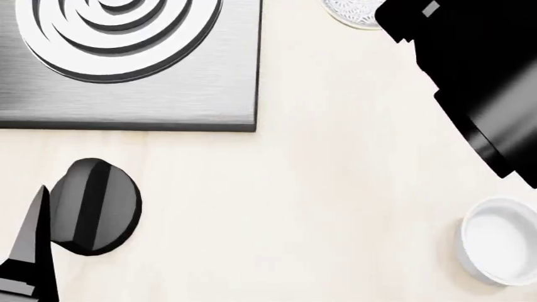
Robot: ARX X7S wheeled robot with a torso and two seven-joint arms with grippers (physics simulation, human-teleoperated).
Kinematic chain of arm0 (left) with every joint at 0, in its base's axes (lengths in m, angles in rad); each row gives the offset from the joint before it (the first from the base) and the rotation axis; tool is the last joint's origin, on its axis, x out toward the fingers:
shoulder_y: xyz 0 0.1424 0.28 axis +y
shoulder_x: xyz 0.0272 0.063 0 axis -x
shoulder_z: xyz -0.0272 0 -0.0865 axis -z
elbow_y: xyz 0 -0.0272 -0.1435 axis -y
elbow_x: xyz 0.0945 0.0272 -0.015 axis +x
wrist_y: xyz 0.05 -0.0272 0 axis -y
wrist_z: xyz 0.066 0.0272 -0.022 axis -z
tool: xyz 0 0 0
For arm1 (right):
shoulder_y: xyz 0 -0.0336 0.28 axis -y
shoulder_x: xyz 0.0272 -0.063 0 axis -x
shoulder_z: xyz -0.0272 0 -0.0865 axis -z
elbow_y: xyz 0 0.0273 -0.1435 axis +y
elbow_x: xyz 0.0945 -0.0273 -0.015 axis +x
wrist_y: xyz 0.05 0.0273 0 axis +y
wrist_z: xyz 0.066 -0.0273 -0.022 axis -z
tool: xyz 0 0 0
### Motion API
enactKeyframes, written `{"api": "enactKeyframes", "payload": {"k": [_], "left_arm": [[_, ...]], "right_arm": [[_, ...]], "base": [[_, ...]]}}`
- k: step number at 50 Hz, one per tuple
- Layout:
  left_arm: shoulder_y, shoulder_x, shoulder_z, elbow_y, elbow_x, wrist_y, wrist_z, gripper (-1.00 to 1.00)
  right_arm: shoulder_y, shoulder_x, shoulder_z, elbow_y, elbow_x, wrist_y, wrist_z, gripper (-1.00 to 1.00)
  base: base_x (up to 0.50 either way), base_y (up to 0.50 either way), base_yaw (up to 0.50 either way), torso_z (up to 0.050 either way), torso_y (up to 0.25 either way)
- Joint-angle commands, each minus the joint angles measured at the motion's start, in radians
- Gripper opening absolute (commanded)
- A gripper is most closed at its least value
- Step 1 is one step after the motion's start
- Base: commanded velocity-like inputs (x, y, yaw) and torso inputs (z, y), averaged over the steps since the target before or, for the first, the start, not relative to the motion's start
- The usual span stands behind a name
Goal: Pick the akita bowl next to the ramekin and place it on the plate.
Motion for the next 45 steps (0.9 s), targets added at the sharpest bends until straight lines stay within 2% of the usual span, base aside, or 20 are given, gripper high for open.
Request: {"api": "enactKeyframes", "payload": {"k": [1,45], "left_arm": [[0.004,0.000,0.001,0.001,0.002,0.000,-0.002,1.00],[0.008,-0.003,-0.003,-0.007,0.001,0.000,0.004,1.00]], "right_arm": [[0.043,-0.006,0.014,0.071,0.005,0.035,0.003,-1.00],[0.029,0.049,0.042,0.196,0.037,0.039,-0.015,-1.00]], "base": [[0.00,0.00,0.00,0.000,0.000],[0.00,0.00,0.00,0.000,0.000]]}}
